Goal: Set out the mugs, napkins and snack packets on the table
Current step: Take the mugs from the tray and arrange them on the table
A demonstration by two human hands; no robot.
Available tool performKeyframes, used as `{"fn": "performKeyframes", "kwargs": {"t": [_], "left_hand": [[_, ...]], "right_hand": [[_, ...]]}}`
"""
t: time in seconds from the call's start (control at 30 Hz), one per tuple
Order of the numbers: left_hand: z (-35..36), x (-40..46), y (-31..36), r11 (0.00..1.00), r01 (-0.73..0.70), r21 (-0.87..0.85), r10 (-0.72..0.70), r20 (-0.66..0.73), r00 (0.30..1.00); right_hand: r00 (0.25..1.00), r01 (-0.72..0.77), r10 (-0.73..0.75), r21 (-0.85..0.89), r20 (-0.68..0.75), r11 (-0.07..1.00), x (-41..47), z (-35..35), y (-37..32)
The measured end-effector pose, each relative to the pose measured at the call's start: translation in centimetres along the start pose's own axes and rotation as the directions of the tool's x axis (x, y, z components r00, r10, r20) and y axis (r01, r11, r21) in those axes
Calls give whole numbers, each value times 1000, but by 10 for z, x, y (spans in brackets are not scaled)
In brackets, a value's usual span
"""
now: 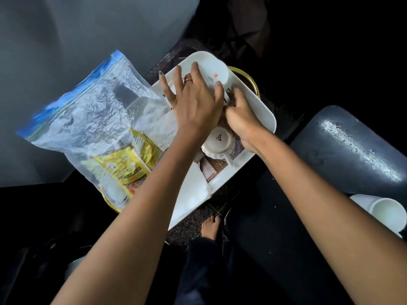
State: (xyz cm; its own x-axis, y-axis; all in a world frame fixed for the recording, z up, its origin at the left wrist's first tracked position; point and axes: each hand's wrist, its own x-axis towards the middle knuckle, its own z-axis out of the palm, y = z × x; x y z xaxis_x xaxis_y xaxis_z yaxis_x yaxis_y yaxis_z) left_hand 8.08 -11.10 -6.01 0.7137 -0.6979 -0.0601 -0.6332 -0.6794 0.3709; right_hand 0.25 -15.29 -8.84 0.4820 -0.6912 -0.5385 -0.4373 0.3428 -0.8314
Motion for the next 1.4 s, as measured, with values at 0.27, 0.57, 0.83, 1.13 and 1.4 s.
{"fn": "performKeyframes", "kwargs": {"t": [0.27,0.57,0.83,1.13,1.4], "left_hand": [[-4,-26,11,967,11,-256,-44,-126,991],[-14,-95,44,669,16,-743,-125,-92,988],[-16,-144,75,383,343,-858,-131,316,939],[-4,-177,99,631,343,-696,285,619,732],[34,-244,136,760,106,-641,479,663,576]], "right_hand": [[999,4,10,337,-41,941,-11,1,-1],[994,107,-68,620,-85,777,-71,-40,-7],[962,201,-60,545,-266,814,-138,-86,29],[938,204,-29,480,-346,853,-222,-149,83],[861,66,49,206,-507,976,-290,-200,137]]}}
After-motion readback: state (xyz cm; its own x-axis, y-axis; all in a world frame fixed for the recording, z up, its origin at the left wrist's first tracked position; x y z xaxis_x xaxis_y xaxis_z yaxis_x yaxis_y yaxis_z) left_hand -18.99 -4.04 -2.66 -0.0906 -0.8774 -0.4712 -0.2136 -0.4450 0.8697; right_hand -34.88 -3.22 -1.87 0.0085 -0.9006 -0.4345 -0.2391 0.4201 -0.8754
